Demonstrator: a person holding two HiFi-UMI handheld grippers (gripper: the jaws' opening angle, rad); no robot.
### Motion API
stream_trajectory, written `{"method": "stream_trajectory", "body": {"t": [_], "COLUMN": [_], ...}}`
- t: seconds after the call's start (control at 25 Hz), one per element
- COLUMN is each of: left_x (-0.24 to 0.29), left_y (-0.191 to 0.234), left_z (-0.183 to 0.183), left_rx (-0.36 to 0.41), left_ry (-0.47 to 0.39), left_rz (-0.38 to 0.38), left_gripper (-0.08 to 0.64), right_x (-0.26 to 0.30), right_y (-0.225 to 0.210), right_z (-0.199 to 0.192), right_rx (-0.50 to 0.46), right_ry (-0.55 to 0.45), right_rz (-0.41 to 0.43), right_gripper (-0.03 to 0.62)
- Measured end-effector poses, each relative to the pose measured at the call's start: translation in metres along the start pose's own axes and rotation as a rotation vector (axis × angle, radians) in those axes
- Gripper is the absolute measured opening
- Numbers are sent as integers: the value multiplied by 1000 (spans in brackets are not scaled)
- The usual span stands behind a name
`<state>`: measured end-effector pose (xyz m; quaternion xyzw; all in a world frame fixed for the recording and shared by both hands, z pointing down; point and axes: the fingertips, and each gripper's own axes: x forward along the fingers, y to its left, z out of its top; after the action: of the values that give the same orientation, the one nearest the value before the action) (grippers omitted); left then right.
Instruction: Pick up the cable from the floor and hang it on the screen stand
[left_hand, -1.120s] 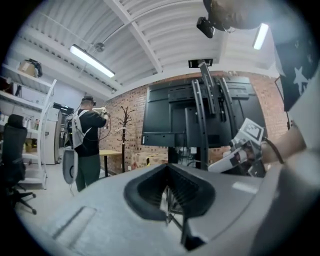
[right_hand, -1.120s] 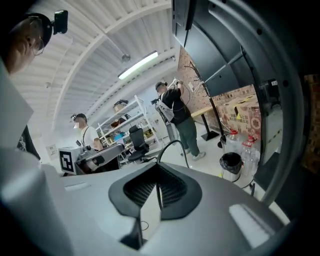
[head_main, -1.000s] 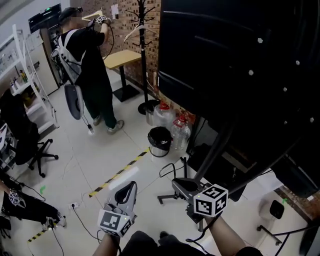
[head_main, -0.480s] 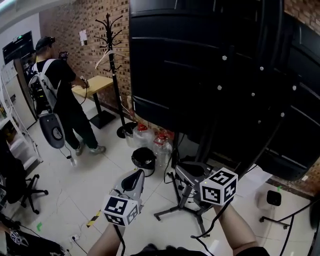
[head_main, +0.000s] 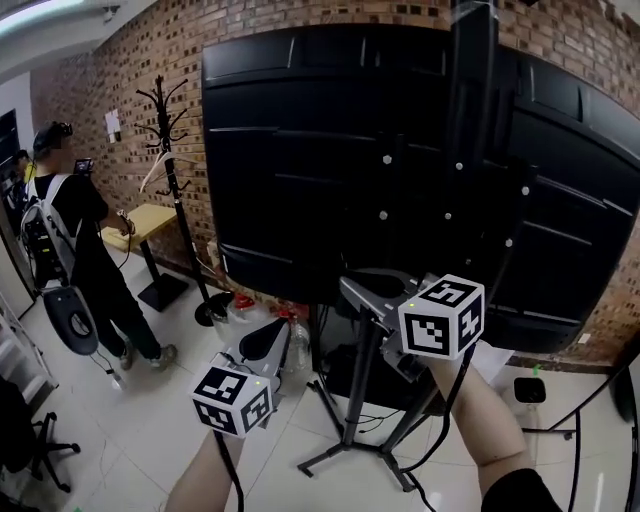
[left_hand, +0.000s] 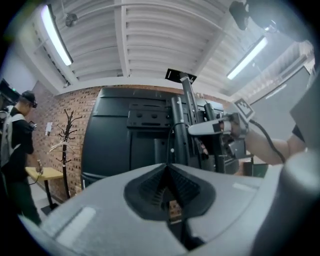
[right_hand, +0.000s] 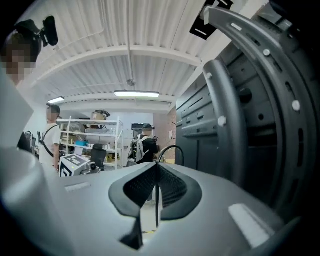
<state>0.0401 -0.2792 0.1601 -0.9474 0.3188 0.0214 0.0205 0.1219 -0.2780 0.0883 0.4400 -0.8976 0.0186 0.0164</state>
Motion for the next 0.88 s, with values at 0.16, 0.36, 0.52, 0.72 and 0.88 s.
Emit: {"method": "stream_trajectory", "body": {"t": [0.16, 0.36, 0.52, 0.72, 0.88], "left_x": [29, 49, 59, 75, 83], "left_y": [-3, -8, -6, -6, -3], "left_z": [28, 52, 63, 76, 94], "left_rx": [11, 33, 43, 38, 40], "left_ry": [-29, -68, -75, -66, -75], "left_rz": [-49, -87, -101, -114, -116], "left_gripper": [5, 5, 5, 5, 5], "right_x": [-1, 0, 0, -5, -11], "right_y": [-22, -36, -43, -53, -64], "right_z": [40, 71, 103, 149, 186], "right_rx": [-15, -19, -52, -71, -61], "right_ry": [-22, -46, -63, -82, -119], "right_rz": [-41, -54, -76, -82, -99], "right_gripper": [15, 15, 15, 15, 15]}}
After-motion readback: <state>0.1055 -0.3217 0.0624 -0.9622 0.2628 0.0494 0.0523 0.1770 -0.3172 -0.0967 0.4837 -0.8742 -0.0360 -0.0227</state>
